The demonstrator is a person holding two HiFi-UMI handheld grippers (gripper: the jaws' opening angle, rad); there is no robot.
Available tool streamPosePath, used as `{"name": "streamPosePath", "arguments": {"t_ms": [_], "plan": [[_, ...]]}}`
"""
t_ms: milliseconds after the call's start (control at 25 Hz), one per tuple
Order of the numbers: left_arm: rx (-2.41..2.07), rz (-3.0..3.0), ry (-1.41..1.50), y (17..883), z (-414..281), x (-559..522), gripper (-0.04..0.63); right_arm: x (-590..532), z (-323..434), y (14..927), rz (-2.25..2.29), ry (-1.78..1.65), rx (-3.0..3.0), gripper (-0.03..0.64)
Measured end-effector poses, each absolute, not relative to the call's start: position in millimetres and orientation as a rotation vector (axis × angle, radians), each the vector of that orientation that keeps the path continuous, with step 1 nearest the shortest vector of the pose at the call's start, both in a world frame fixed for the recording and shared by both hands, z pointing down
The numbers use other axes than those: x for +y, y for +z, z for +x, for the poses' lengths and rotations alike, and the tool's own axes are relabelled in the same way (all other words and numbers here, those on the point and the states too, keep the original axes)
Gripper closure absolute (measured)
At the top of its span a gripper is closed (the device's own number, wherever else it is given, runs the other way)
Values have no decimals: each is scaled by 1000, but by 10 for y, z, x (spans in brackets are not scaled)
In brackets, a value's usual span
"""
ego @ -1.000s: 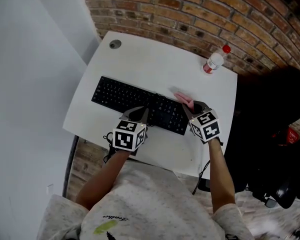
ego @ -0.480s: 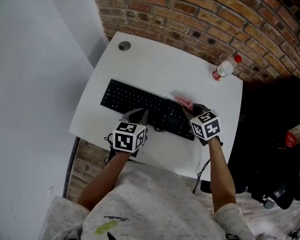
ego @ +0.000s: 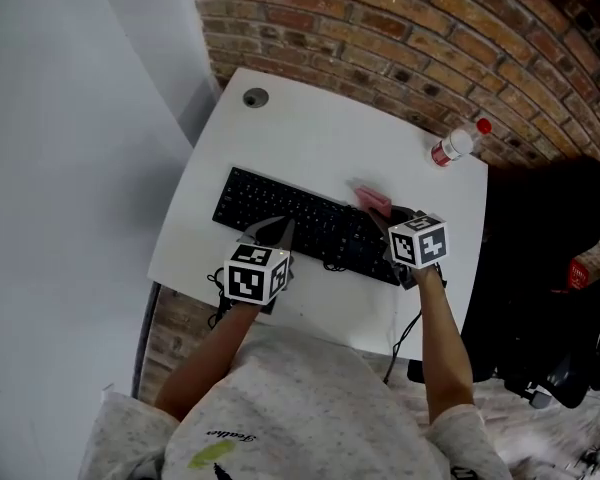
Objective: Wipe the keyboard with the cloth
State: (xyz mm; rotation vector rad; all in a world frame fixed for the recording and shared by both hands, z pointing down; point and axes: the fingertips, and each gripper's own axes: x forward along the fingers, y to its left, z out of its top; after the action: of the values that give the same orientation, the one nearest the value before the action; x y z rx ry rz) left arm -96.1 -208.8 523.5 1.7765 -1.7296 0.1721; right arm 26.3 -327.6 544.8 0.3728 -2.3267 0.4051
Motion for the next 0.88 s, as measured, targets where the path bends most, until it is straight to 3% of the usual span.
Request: {"name": "streamPosePath", "arguments": {"t_ms": [880], "plan": [[-1715,1769,123,5235,-1594,-1909,598,-3114,-460,5416,323,301,-2247,591]]}}
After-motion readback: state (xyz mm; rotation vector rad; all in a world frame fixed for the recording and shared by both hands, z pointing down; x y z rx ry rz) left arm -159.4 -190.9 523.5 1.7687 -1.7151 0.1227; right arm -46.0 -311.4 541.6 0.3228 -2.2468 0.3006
